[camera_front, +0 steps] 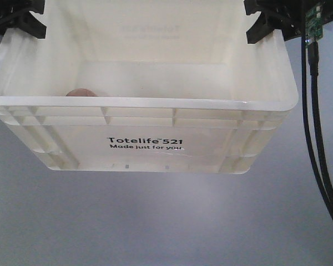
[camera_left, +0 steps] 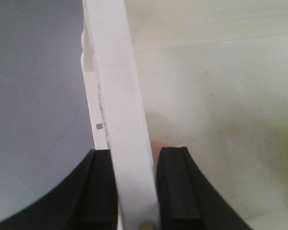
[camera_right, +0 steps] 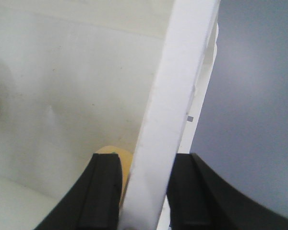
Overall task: Place moving items into box and shelve
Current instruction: 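Hold the tote with both grippers while the base turns away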
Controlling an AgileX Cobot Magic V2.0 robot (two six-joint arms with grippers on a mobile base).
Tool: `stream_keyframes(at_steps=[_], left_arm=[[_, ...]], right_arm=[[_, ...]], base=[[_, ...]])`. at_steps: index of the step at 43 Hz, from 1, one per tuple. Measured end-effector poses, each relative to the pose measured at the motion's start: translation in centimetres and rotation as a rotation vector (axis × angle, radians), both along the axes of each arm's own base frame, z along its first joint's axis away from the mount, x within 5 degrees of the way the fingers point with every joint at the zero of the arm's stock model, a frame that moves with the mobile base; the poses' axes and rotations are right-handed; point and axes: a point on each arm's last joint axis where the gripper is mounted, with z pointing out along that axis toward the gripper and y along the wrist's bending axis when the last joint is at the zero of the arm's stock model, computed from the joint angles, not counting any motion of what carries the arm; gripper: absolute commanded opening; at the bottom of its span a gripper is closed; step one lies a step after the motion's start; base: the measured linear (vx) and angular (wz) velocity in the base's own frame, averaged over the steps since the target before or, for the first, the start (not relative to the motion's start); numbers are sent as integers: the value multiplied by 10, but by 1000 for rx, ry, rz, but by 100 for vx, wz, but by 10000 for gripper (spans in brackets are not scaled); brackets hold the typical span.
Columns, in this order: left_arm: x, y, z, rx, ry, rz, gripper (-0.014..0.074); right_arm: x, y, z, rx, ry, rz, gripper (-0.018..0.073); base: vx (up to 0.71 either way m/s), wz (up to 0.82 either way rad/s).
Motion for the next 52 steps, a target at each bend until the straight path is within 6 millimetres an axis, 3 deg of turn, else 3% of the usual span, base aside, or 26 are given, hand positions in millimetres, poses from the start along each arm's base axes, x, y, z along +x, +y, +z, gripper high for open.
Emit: stream_keyframes(at_steps=[26, 52], left_arm=[[0, 0, 0, 2, 0, 0, -6], [0, 0, 0, 4, 0, 1, -6]], right_arm=[[-1, 0, 0, 1, 6, 3, -4], [-1, 0, 0, 4, 7, 4, -4]], base=[[21, 76], [28, 50]])
